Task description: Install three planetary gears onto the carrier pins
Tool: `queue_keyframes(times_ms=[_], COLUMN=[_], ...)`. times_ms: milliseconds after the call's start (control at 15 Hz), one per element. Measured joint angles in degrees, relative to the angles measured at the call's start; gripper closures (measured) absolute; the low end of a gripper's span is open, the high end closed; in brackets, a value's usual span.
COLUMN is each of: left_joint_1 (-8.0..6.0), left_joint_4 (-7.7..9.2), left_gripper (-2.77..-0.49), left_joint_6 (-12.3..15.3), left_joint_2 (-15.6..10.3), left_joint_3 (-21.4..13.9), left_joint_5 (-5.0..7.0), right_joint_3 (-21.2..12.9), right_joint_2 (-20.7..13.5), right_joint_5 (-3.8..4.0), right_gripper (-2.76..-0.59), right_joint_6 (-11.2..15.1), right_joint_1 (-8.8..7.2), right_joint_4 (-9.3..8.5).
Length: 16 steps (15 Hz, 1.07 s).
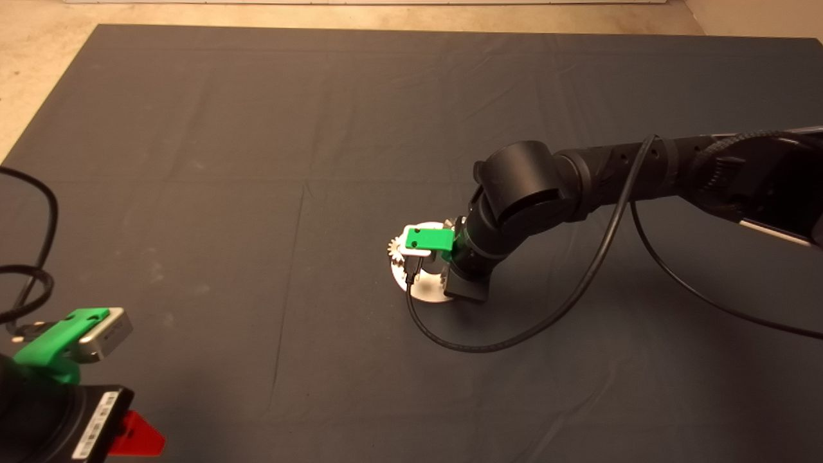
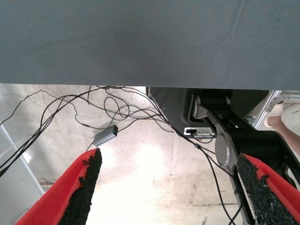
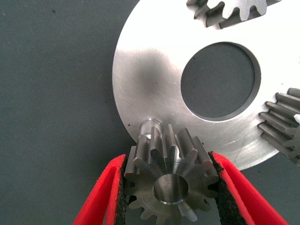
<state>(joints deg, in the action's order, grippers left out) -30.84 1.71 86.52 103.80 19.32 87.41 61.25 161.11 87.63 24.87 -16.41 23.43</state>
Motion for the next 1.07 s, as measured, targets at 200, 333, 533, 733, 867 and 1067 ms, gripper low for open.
queue_keyframes(times_ms=[200,333,533,733,867,1067], left_joint_1=[0.0,0.0,0.0,0.0,0.0,0.0], left_joint_4=[0.0,0.0,0.0,0.0,0.0,0.0], left_gripper=[-2.04,-2.04,-2.04,-2.04,-2.04,-2.04], left_joint_6=[0.0,0.02,0.02,0.02,0.02,0.02], left_joint_2=[0.0,0.0,0.0,0.0,0.0,-0.02], left_joint_3=[0.0,0.0,0.0,0.0,0.0,0.0], left_joint_5=[0.02,0.02,0.02,0.0,0.02,0.02], right_joint_3=[0.0,0.0,-0.01,-0.02,0.0,0.0], right_joint_2=[0.02,0.05,0.22,0.55,0.83,1.27], right_joint_5=[0.05,0.07,0.05,0.07,0.1,0.1], right_gripper=[-1.06,-1.07,-1.07,-1.07,-1.07,-1.07], right_joint_6=[0.01,-0.01,0.02,0.02,0.02,0.02], right_joint_1=[-0.09,-0.09,-0.09,-0.07,-0.05,0.08], right_joint_4=[-0.37,-0.41,-0.52,-0.54,-0.54,-0.54])
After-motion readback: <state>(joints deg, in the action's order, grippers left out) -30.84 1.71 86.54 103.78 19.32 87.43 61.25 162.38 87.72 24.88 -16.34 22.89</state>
